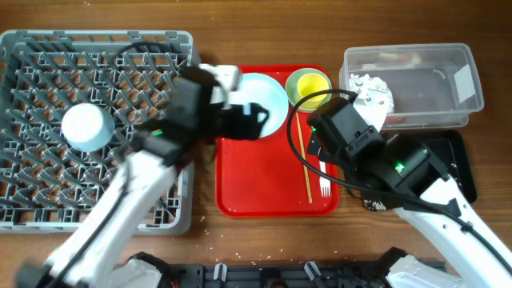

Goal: Sort waste into correct bins and load items into the dishwasher rack
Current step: 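Reach the left gripper to the second light-blue plate and grasp its rim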

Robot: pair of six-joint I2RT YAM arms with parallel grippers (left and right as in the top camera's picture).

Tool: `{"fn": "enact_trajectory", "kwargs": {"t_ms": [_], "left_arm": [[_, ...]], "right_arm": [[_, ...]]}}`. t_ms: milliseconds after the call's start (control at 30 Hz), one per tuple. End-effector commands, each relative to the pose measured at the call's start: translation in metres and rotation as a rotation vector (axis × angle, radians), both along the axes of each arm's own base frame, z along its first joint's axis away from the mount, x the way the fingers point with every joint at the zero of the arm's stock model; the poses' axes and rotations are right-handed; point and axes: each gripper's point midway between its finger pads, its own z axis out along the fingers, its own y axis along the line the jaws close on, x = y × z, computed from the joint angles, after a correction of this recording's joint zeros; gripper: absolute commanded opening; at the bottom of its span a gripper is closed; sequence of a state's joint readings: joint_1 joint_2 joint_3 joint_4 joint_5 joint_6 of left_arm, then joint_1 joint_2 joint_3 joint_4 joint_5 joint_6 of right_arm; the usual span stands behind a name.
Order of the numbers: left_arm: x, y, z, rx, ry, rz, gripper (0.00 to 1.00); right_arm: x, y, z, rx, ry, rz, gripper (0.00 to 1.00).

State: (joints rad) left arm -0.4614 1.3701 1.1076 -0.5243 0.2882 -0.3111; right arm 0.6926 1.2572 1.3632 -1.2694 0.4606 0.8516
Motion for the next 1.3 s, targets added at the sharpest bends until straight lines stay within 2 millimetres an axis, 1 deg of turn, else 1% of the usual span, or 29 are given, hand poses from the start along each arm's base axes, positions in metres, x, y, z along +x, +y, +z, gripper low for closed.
{"fn": "enact_trajectory", "kwargs": {"t_ms": [0, 33, 67, 100, 133, 200, 233, 300, 367, 400, 467, 500, 533, 567, 600, 633, 700, 767, 800, 867, 900, 933, 967, 1000, 1033, 1100, 1133, 1167, 1267], "left_arm": [[0.025, -0.031, -0.062, 0.114, 0.009, -0.021, 0.86], [0.033, -0.038, -0.088, 0.131, 0.038, -0.026, 0.85], [0.037, -0.041, -0.108, 0.144, 0.060, -0.028, 0.84], [0.040, -0.042, -0.117, 0.148, 0.067, -0.027, 0.84], [0.044, -0.044, -0.129, 0.160, 0.064, -0.042, 0.87], [0.046, -0.046, -0.153, 0.257, -0.001, -0.182, 0.98], [0.046, -0.045, -0.158, 0.280, -0.011, -0.215, 0.98], [0.044, -0.044, -0.167, 0.318, -0.030, -0.271, 0.93], [0.042, -0.043, -0.172, 0.334, -0.025, -0.291, 0.94], [0.037, -0.044, -0.175, 0.334, -0.006, -0.303, 0.91], [0.023, -0.045, -0.184, 0.349, 0.046, -0.332, 0.80], [0.017, -0.045, -0.187, 0.358, 0.066, -0.342, 0.77], [0.006, -0.044, -0.191, 0.374, 0.100, -0.360, 0.68], [-0.004, -0.045, -0.194, 0.386, 0.130, -0.379, 0.67], [-0.015, -0.048, -0.196, 0.381, 0.162, -0.407, 0.70], [-0.026, -0.054, -0.197, 0.369, 0.184, -0.438, 0.70], [-0.043, -0.063, -0.198, 0.355, 0.218, -0.486, 0.66], [-0.061, -0.063, -0.201, 0.379, 0.262, -0.518, 0.53], [-0.068, -0.061, -0.203, 0.392, 0.285, -0.527, 0.50], [-0.077, -0.056, -0.205, 0.411, 0.325, -0.536, 0.38], [-0.081, -0.053, -0.206, 0.421, 0.344, -0.537, 0.31], [-0.082, -0.051, -0.206, 0.424, 0.351, -0.538, 0.29], [-0.083, -0.050, -0.206, 0.426, 0.358, -0.538, 0.25], [-0.084, -0.050, -0.206, 0.428, 0.360, -0.539, 0.13], [-0.084, -0.050, -0.206, 0.428, 0.361, -0.538, 0.04], [-0.086, -0.049, -0.204, 0.425, 0.378, -0.525, 0.04], [-0.087, -0.049, -0.200, 0.415, 0.394, -0.504, 0.04], [-0.087, -0.052, -0.191, 0.393, 0.402, -0.500, 0.04], [-0.081, -0.060, -0.145, 0.342, 0.359, -0.480, 0.04]], "right_arm": [[0.001, 0.001, 0.001, 0.008, -0.004, -0.009, 1.00], [0.001, 0.001, 0.001, 0.008, -0.004, -0.009, 1.00], [0.001, 0.001, 0.001, 0.008, -0.004, -0.009, 1.00], [0.001, 0.001, 0.001, 0.008, -0.004, -0.009, 1.00], [0.001, 0.001, 0.001, 0.008, -0.004, -0.009, 1.00], [0.001, 0.001, 0.001, 0.008, -0.004, -0.009, 1.00], [0.001, 0.001, 0.001, 0.008, -0.004, -0.009, 1.00], [0.001, 0.001, 0.001, 0.008, -0.004, -0.009, 1.00], [0.001, 0.001, 0.001, 0.008, -0.004, -0.009, 1.00], [0.001, 0.001, 0.001, 0.008, -0.004, -0.009, 1.00], [0.001, 0.001, 0.001, 0.007, -0.004, -0.009, 1.00], [0.001, 0.001, 0.001, 0.008, -0.004, -0.009, 1.00], [0.001, 0.001, 0.001, 0.008, -0.004, -0.009, 1.00], [0.001, 0.001, 0.001, 0.008, -0.004, -0.009, 1.00], [0.001, 0.001, 0.001, 0.008, -0.004, -0.009, 0.99], [0.001, 0.001, 0.001, 0.008, -0.004, -0.009, 1.00], [0.001, 0.001, 0.001, 0.008, -0.004, -0.009, 1.00], [0.001, 0.001, 0.001, 0.008, -0.004, -0.009, 1.00], [0.001, 0.001, 0.001, 0.007, -0.004, -0.009, 1.00], [0.001, 0.001, 0.001, 0.008, -0.004, -0.009, 1.00], [0.001, 0.001, 0.001, 0.008, -0.004, -0.009, 1.00], [0.001, 0.001, 0.001, 0.008, -0.004, -0.009, 1.00], [0.001, 0.001, 0.001, 0.008, -0.004, -0.010, 1.00], [0.001, 0.001, 0.001, 0.008, -0.004, -0.009, 1.00], [0.001, 0.001, 0.001, 0.008, -0.004, -0.009, 1.00], [0.001, 0.001, 0.001, 0.008, -0.004, -0.009, 1.00], [0.001, 0.001, 0.001, 0.008, -0.004, -0.010, 1.00], [0.001, 0.001, 0.001, 0.008, -0.004, -0.009, 1.00], [0.001, 0.001, 0.001, 0.008, -0.004, -0.009, 1.00]]}}
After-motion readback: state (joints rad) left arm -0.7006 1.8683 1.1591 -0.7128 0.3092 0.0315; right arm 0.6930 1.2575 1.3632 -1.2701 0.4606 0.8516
